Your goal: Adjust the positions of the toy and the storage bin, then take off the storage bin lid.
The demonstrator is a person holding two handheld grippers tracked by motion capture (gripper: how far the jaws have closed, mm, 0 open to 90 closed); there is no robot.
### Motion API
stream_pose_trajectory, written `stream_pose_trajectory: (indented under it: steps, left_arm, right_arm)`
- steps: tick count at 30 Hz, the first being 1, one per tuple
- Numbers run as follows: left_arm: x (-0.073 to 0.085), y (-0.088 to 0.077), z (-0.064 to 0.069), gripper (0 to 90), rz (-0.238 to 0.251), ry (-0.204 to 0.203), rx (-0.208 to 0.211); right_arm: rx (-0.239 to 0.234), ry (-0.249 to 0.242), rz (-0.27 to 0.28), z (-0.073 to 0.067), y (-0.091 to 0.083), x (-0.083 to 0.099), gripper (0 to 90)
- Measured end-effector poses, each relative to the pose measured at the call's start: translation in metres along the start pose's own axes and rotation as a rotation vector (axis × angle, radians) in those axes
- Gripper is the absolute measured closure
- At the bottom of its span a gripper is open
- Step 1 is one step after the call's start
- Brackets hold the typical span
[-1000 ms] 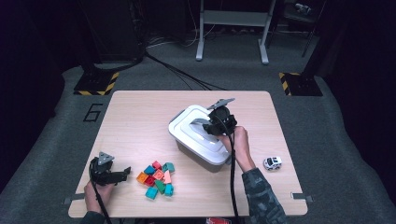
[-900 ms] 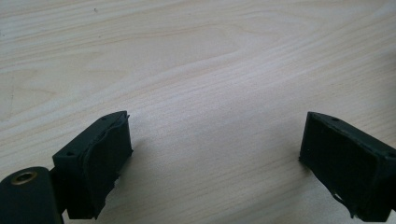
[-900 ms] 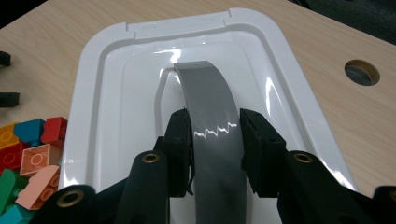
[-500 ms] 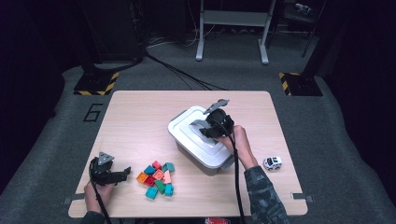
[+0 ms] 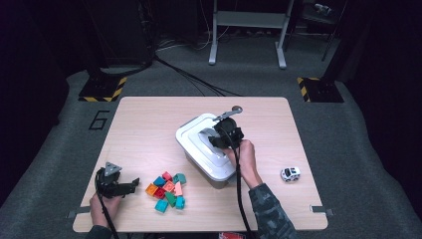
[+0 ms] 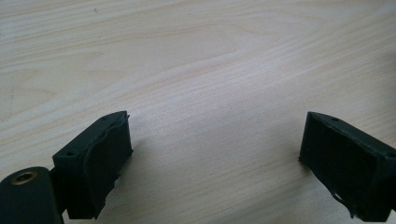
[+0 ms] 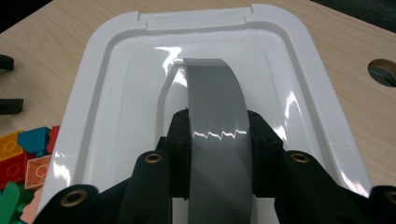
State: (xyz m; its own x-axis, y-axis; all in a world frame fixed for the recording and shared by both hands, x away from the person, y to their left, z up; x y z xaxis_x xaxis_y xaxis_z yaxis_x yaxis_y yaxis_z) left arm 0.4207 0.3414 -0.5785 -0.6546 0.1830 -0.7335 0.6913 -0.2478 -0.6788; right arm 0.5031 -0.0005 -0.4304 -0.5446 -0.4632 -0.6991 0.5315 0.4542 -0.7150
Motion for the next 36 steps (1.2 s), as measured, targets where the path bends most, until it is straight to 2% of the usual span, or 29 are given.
stream_pose_trajectory:
  steps: [4,5,14,18,26,28,36]
  left_arm:
    - [0.000,0.000,0.001,8.7,0.007,-0.008,0.000]
    - [0.000,0.000,0.001,8.7,0.007,-0.008,0.000]
    - [0.000,0.000,0.001,8.8,0.008,-0.009,-0.001]
    - [0.000,0.000,0.001,8.8,0.008,-0.009,-0.001]
    - [0.000,0.000,0.001,8.8,0.008,-0.009,-0.001]
    - [0.000,0.000,0.001,8.8,0.008,-0.009,0.000]
    - [0.000,0.000,0.001,8.8,0.008,-0.008,0.000]
  right_arm:
    - [0.006,0.033,0.011,-0.007,0.003,-0.003,66.7]
    - [0.003,0.018,0.009,-0.008,0.004,-0.004,66.7]
    - [0.003,0.006,0.021,-0.023,0.011,-0.011,66.7]
    - [-0.008,0.020,0.022,-0.021,0.012,-0.011,66.7]
    - [0.006,-0.007,0.023,-0.021,0.011,-0.012,66.7]
    - [0.005,0.002,0.029,-0.021,0.008,-0.014,66.7]
    - [0.025,-0.012,0.059,-0.014,-0.007,-0.023,66.6]
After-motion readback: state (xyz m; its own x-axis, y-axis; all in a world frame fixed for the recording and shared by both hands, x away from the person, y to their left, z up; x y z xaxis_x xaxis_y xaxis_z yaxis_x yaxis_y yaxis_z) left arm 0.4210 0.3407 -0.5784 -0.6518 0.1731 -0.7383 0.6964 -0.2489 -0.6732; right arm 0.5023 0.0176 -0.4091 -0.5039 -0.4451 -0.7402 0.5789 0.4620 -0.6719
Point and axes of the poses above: each handheld gripper's, and its own axes: y roughly forward along the jaws, x roughly out of its underside, z roughly to its right, the point moved 7 cm from there along y, roughly forward along the jaws, and after that the axes turned 3 degrees about -y, right-handed, at the moved point
